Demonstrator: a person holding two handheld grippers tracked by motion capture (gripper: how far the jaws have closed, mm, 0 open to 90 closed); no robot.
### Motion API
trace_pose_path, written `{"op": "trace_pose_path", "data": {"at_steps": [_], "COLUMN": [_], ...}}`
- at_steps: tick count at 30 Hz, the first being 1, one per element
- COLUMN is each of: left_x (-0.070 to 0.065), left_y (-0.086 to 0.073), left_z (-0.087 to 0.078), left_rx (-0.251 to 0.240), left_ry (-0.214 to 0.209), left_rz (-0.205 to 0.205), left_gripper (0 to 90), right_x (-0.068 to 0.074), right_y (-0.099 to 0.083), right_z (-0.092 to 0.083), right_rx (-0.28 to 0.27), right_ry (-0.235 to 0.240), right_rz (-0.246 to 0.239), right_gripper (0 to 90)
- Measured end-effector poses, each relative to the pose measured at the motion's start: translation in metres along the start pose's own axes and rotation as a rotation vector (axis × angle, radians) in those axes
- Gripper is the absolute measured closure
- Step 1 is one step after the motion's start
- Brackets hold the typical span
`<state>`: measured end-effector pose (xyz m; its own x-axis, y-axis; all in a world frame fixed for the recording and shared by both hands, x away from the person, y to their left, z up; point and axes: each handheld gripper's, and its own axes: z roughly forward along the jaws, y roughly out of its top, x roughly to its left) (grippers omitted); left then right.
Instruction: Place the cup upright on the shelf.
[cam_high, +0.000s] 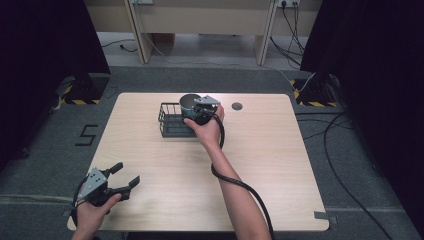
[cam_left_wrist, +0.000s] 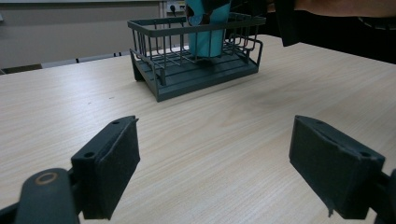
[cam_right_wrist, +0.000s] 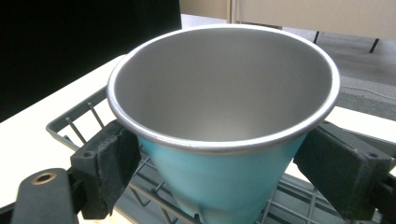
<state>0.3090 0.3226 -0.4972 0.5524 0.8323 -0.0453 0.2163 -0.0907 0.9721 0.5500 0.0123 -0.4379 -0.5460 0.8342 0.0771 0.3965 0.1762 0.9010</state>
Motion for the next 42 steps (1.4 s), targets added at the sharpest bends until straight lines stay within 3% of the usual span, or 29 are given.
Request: {"op": "trace_pose_path", "data": {"at_steps": [23, 42], "left_x": [-0.001, -0.001], "left_y": [0.000, 0.000], "left_z": [0.001, 0.001], "left_rx": [0.000, 0.004], "left_ry": [0.002, 0.007], "left_rz": [0.002, 0.005], "left_gripper": [15.4, 15.4], "right_x": [0.002, -0.018], "right_y": [-0.008, -0.025], "right_z": [-0.033, -0.078], "right_rx": [-0.019, -0.019], "right_ry": [0.023, 0.022], "right_rz": [-0.024, -0.031], "right_gripper": [15.3, 15.6]}}
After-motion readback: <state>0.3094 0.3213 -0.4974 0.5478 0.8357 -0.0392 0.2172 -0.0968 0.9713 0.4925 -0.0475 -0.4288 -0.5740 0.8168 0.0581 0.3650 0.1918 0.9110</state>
